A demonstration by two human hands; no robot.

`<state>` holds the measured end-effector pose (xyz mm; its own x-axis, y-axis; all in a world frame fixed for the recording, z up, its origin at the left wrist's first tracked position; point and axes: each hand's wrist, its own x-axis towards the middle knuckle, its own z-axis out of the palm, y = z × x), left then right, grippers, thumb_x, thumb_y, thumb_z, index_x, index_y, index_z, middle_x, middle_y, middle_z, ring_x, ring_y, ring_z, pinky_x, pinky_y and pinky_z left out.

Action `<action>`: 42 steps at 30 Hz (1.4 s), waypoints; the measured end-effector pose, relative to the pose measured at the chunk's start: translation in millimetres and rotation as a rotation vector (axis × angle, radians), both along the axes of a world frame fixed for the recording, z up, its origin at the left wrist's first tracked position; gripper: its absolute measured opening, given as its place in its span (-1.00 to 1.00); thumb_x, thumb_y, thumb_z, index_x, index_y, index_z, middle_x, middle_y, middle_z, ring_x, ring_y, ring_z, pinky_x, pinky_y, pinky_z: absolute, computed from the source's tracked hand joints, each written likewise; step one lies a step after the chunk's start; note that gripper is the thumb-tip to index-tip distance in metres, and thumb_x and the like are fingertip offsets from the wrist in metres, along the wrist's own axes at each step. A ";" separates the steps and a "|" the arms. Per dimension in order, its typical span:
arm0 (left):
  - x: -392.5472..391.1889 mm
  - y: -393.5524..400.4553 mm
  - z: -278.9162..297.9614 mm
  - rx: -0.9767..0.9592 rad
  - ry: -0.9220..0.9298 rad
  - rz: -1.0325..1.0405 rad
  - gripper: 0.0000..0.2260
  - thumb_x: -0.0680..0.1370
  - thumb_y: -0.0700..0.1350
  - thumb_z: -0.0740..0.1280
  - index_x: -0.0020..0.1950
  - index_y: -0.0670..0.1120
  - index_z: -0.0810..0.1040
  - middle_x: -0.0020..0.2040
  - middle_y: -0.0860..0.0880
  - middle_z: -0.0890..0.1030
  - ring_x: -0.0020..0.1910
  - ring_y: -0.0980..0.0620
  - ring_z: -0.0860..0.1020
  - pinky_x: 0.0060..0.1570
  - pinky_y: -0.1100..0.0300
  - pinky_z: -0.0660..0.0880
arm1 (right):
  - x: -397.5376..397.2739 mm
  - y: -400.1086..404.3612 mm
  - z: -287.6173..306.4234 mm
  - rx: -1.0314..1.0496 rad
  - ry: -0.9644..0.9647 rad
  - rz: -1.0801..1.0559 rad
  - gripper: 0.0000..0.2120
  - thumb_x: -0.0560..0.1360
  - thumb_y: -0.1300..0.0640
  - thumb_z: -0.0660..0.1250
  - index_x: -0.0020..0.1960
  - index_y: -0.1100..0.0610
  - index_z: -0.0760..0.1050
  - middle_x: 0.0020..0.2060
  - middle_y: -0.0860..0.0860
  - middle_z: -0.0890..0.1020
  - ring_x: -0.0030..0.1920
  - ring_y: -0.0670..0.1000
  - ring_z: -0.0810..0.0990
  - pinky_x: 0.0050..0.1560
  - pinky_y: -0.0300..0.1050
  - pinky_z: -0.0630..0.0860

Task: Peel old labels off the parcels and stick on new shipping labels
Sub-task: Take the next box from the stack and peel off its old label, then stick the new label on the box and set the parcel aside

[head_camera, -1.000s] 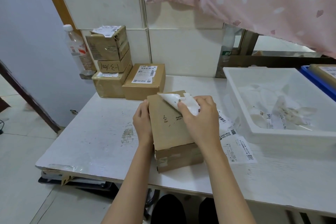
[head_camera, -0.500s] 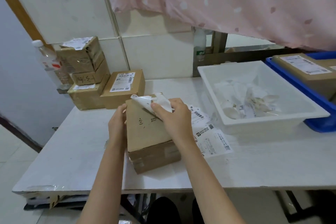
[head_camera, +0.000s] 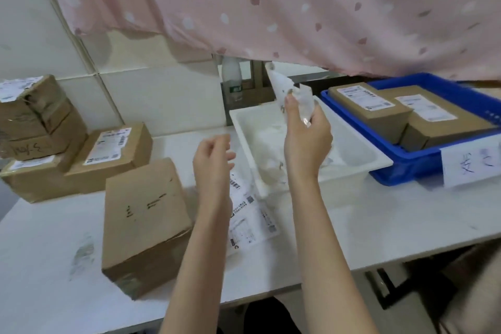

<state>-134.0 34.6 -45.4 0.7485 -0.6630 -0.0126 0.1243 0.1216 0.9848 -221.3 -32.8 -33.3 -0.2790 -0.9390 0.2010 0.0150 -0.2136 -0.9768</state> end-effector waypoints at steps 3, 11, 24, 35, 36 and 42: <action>-21.4 -15.5 -44.4 0.136 0.071 0.033 -0.90 0.60 -0.09 0.30 -0.09 -0.02 0.43 -0.10 0.03 0.50 -0.15 0.08 0.47 -0.15 0.21 0.42 | -18.4 -24.0 -11.8 -0.020 0.059 -0.070 -0.84 0.54 -0.13 0.34 -0.06 -0.04 0.50 -0.10 -0.12 0.55 -0.13 -0.07 0.58 -0.09 -0.13 0.62; -41.3 -32.9 -73.5 0.190 0.142 0.084 -0.75 0.58 -0.09 0.29 -0.29 -0.06 0.37 -0.32 0.03 0.38 -0.26 0.01 0.32 -0.26 0.15 0.26 | -3.4 -70.3 -64.9 0.135 0.661 0.302 -0.84 0.51 0.12 0.41 -0.10 0.23 0.56 0.05 0.15 0.51 0.06 0.14 0.53 0.02 -0.07 0.52; -47.9 -36.5 -76.2 0.155 0.169 0.134 -0.70 0.54 -0.15 0.28 -0.38 0.01 0.33 -0.43 0.10 0.36 -0.34 0.03 0.29 -0.25 0.10 0.23 | -11.3 -56.4 -58.7 0.183 1.085 0.704 -0.76 0.48 -0.03 0.33 -0.17 0.15 0.52 -0.06 0.09 0.54 0.16 0.14 0.37 0.17 0.01 0.27; -43.4 -35.6 -76.1 0.154 0.166 0.106 -0.84 0.57 -0.11 0.29 -0.20 -0.12 0.47 -0.23 -0.02 0.50 -0.22 0.02 0.42 -0.20 0.17 0.36 | -20.6 -52.4 -40.6 0.085 0.921 0.779 -0.62 0.39 0.13 0.43 0.20 -0.01 0.54 0.37 -0.13 0.35 0.37 -0.02 0.30 0.31 -0.14 0.21; -42.6 -35.1 -76.7 0.158 0.174 0.097 -0.83 0.57 -0.09 0.28 -0.20 -0.12 0.46 -0.22 -0.03 0.50 -0.22 0.01 0.42 -0.21 0.15 0.35 | -20.3 -51.8 -40.0 0.053 0.828 0.761 -0.62 0.42 0.17 0.40 0.22 0.00 0.52 0.38 -0.14 0.34 0.34 -0.04 0.34 0.33 -0.15 0.28; -36.2 -25.9 -71.2 0.171 0.240 0.053 -0.71 0.65 -0.03 0.15 -0.15 -0.13 0.51 -0.32 0.00 0.52 -0.41 0.08 0.42 -0.32 0.23 0.36 | -9.4 -48.4 -33.8 -0.094 0.386 0.452 -0.67 0.51 0.38 0.26 0.19 0.08 0.51 0.26 -0.06 0.42 0.17 -0.19 0.41 0.03 -0.55 0.30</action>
